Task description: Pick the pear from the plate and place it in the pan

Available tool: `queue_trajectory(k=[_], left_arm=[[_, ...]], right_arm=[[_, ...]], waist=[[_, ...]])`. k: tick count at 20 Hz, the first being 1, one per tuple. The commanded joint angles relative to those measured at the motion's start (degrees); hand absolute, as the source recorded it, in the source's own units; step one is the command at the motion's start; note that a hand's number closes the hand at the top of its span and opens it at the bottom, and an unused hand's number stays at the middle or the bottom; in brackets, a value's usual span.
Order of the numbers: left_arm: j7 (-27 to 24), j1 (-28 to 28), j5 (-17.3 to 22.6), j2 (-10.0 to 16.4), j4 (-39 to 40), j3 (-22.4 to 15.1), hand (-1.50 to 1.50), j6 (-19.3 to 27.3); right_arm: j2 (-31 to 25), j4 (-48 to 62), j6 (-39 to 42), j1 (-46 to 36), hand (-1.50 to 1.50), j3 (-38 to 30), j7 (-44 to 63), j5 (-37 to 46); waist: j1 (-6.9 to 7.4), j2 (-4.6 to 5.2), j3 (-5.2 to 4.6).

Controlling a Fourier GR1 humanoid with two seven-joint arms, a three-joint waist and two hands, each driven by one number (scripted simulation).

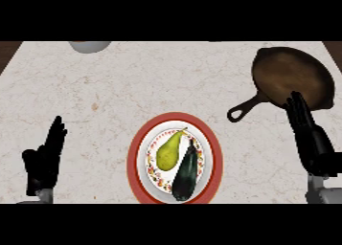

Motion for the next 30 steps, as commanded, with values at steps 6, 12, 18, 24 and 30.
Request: queue_trajectory(k=[6,12,18,24,30], left_arm=[[7.8,-12.2,4.2,1.9,-9.2,0.8,0.0,-4.0],[12.7,-9.7,7.3,1.3,-11.8,1.8,0.0,-4.0],[13.8,-10.3,8.1,0.5,-12.5,1.1,0.0,-5.3],[17.7,-8.4,8.7,2.2,-17.4,1.6,0.0,-6.3],[14.5,-13.2,6.3,0.8,-10.2,1.1,0.0,-5.8]], right_arm=[[10.1,-8.4,-5.5,-19.0,1.5,6.9,6.0,1.7],[2.7,-19.6,-19.5,2.7,-1.5,19.2,11.4,29.4],[-4.8,-32.3,-15.8,6.4,-1.5,22.3,26.6,42.1],[-5.5,-39.4,-1.5,-5.3,-1.5,22.7,45.0,46.4],[-2.8,-29.4,13.3,-21.0,-1.5,28.3,57.8,49.3]], waist=[[0.66,0.3,-1.58],[-2.48,-0.36,-1.67],[-1.19,0.3,-1.68],[0.43,0.39,-1.64],[0.84,0.82,-1.76]])
